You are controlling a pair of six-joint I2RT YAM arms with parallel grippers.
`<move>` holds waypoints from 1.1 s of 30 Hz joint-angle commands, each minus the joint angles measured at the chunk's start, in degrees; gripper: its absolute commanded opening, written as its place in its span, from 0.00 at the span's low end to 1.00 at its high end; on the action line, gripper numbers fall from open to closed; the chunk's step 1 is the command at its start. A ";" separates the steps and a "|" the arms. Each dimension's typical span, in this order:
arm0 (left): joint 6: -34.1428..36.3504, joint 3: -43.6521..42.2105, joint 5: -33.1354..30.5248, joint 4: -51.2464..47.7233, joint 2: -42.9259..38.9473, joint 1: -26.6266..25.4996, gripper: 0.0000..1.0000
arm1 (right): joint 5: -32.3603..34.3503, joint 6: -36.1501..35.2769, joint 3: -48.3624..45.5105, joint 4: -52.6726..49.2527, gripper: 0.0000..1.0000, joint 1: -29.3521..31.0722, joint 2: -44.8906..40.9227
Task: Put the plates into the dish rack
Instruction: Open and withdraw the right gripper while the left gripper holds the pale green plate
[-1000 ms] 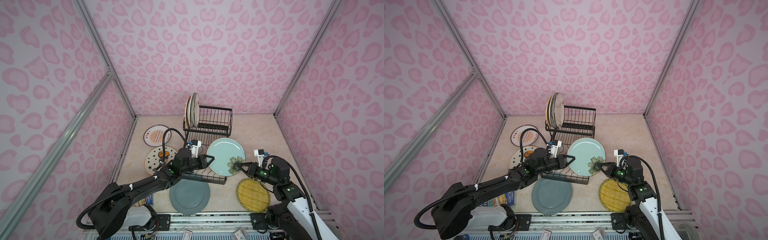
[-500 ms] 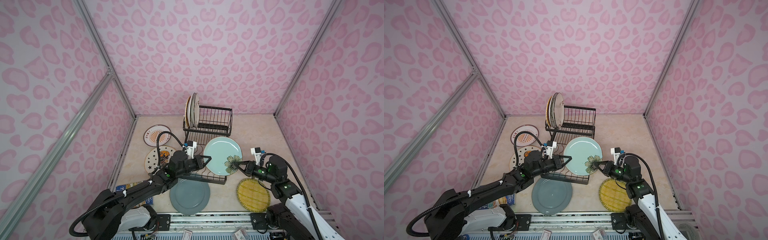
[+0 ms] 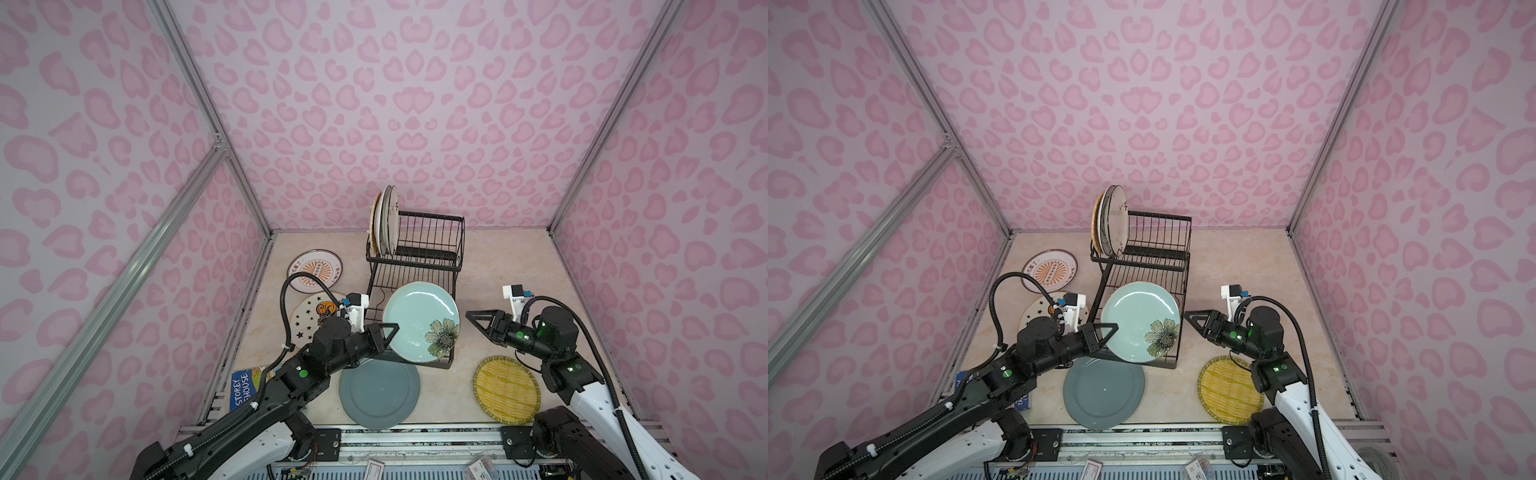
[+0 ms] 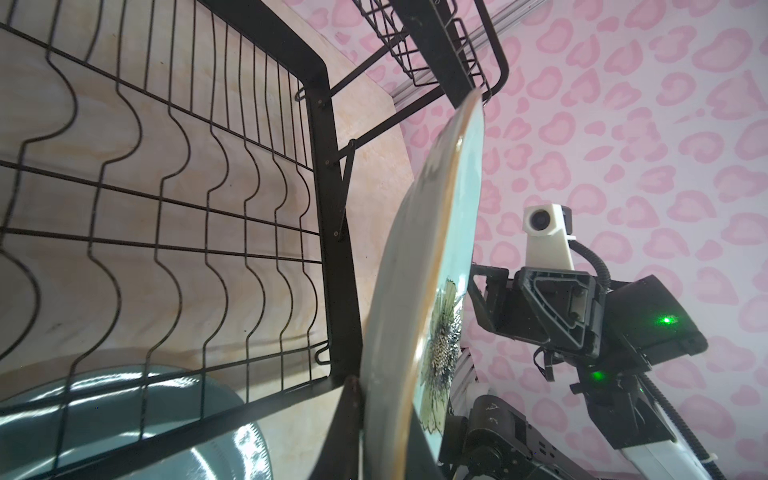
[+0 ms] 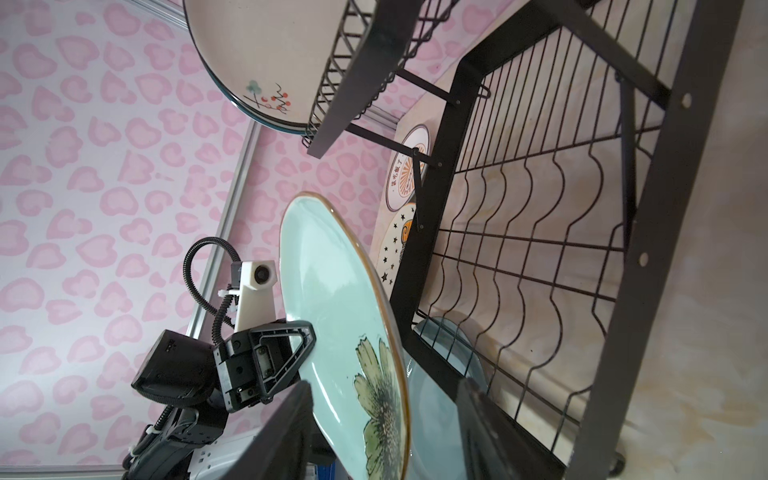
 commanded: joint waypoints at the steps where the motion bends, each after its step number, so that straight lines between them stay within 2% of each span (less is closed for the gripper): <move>1: 2.78 2.89 -5.13 -6.07 -5.29 0.12 0.04 | 0.91 -2.95 1.31 1.70 0.63 0.30 -0.32; 7: 6.29 9.27 -11.52 -20.89 -11.47 0.13 0.04 | 1.25 -5.52 0.56 4.20 0.80 0.36 -0.34; 14: 6.10 18.25 -10.39 -24.16 -14.21 0.09 0.04 | 0.56 -7.57 0.45 12.92 0.94 2.12 -0.03; 18: 9.49 29.21 -10.46 -27.57 -8.32 0.01 0.04 | 1.80 -10.62 -1.05 14.91 0.97 2.60 -1.74; 23: 14.80 45.58 -12.42 -28.91 3.65 -0.21 0.04 | 1.67 -8.75 -3.64 21.68 0.97 4.25 -1.72; 25: 16.55 51.78 -13.68 -28.37 8.34 -0.62 0.04 | 2.38 -9.91 -3.42 20.11 0.98 5.93 -2.57; 28: 18.98 57.94 -18.20 -26.71 14.40 -1.50 0.04 | 4.88 -14.08 -2.12 12.75 0.98 8.10 -4.88; 33: 25.04 65.64 -32.16 -26.48 23.18 -3.43 0.04 | 8.11 -15.90 -2.85 6.04 0.98 8.92 -10.33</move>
